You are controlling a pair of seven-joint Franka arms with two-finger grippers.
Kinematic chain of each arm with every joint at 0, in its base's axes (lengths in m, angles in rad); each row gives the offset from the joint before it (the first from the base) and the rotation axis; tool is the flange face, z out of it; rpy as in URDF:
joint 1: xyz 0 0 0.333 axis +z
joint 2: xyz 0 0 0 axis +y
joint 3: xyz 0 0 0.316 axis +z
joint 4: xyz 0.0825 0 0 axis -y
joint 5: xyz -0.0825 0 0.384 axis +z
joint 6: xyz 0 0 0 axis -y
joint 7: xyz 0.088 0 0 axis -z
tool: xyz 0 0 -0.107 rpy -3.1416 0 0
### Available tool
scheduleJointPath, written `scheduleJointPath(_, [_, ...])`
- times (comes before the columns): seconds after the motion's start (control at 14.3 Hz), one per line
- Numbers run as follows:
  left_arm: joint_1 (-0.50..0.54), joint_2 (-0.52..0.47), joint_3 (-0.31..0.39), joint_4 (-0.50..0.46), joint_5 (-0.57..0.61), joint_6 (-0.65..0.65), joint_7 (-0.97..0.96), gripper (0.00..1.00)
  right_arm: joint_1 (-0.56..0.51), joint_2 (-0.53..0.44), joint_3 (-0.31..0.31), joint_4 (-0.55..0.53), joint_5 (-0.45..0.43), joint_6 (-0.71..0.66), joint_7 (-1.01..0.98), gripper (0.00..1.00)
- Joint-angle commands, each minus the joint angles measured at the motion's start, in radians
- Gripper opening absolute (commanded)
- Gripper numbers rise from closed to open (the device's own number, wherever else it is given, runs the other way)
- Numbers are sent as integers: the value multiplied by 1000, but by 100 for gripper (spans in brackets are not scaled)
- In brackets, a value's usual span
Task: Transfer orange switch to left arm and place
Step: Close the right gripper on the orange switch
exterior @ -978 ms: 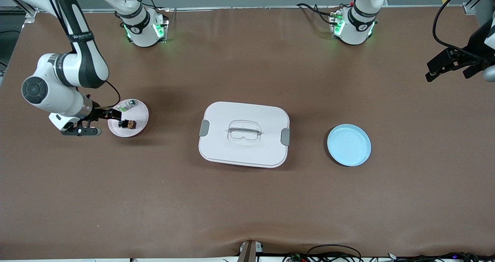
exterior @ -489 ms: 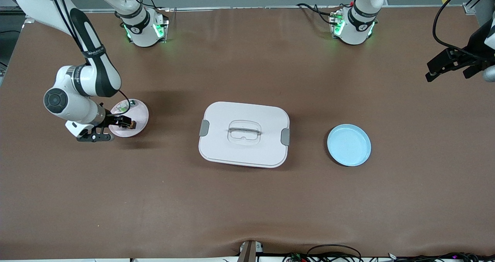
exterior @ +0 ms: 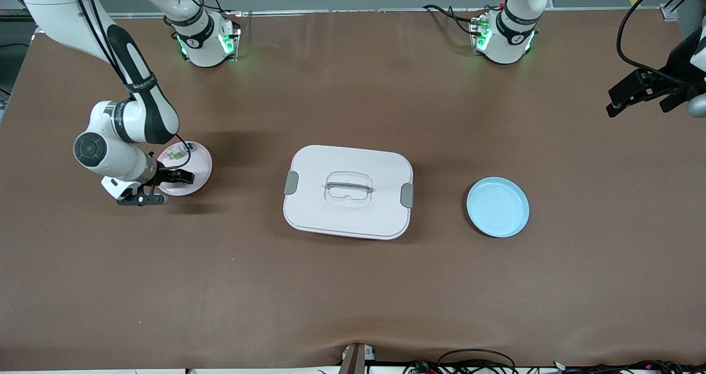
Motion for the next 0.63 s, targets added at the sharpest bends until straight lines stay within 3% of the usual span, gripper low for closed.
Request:
scheduleJointPath(0.0, [-1,9,-1,17,-15,-8,-4,100,6,9,-5,-10,7,11,-4,100])
scheduleJointPath(0.56, [4,18,-1,17,-17,-2,4,100,6,42,-5,-14,9,32,-1,100])
